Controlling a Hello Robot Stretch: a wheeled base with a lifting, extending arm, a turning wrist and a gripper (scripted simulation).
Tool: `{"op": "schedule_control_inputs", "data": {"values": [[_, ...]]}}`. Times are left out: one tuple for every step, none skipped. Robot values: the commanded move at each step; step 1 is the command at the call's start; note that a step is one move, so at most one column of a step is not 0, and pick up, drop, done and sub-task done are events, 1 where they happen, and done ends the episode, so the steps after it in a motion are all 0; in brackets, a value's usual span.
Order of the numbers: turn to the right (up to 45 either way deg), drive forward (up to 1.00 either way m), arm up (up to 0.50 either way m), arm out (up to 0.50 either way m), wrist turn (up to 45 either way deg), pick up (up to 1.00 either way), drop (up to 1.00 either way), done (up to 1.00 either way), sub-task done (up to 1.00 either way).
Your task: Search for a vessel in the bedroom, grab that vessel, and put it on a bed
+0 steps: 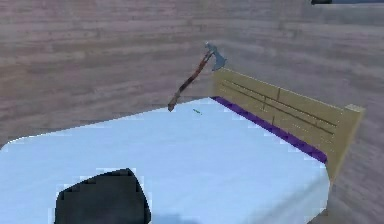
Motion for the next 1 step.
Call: {"op": "schedule_control_inputs", "data": {"values": [[-27.0,0.00,0.00,0.00,0.0,0.00,0.00,0.00,0.00]]}}
